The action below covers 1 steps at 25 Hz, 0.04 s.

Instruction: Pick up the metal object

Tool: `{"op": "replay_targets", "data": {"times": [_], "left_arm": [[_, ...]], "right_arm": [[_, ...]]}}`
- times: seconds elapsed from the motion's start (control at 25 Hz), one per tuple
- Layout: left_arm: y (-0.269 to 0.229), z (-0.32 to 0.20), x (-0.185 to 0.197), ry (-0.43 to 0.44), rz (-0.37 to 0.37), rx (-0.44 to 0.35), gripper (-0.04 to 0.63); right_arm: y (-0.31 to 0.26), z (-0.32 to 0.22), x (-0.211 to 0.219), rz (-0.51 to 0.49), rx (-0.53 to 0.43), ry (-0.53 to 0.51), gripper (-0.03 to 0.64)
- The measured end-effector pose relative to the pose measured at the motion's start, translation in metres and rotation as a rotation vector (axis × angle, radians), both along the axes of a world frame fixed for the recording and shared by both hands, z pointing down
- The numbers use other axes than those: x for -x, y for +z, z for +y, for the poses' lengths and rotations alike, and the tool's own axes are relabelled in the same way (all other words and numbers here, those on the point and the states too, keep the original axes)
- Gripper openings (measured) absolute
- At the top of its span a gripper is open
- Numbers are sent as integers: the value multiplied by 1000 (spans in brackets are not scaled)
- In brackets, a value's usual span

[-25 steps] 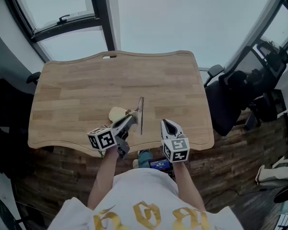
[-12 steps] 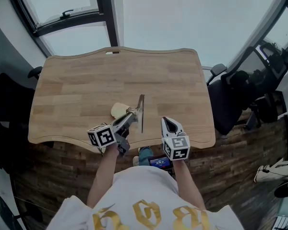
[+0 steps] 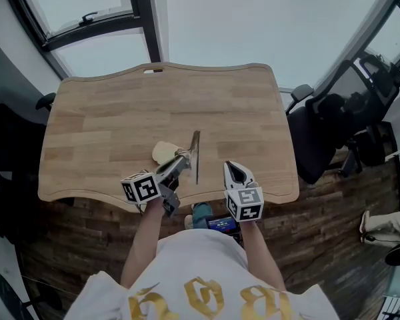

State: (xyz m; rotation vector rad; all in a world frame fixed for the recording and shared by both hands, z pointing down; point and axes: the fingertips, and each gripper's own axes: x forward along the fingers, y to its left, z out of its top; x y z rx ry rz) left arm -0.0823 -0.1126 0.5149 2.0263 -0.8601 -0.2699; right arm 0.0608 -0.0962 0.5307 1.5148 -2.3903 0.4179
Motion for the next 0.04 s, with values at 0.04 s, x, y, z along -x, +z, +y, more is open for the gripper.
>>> {"op": "replay_targets", "data": {"times": [0.04], "left_arm": [[2,0,0,1,-2,5,41]], "right_arm": [[1,-1,0,0,1,1,11]]}}
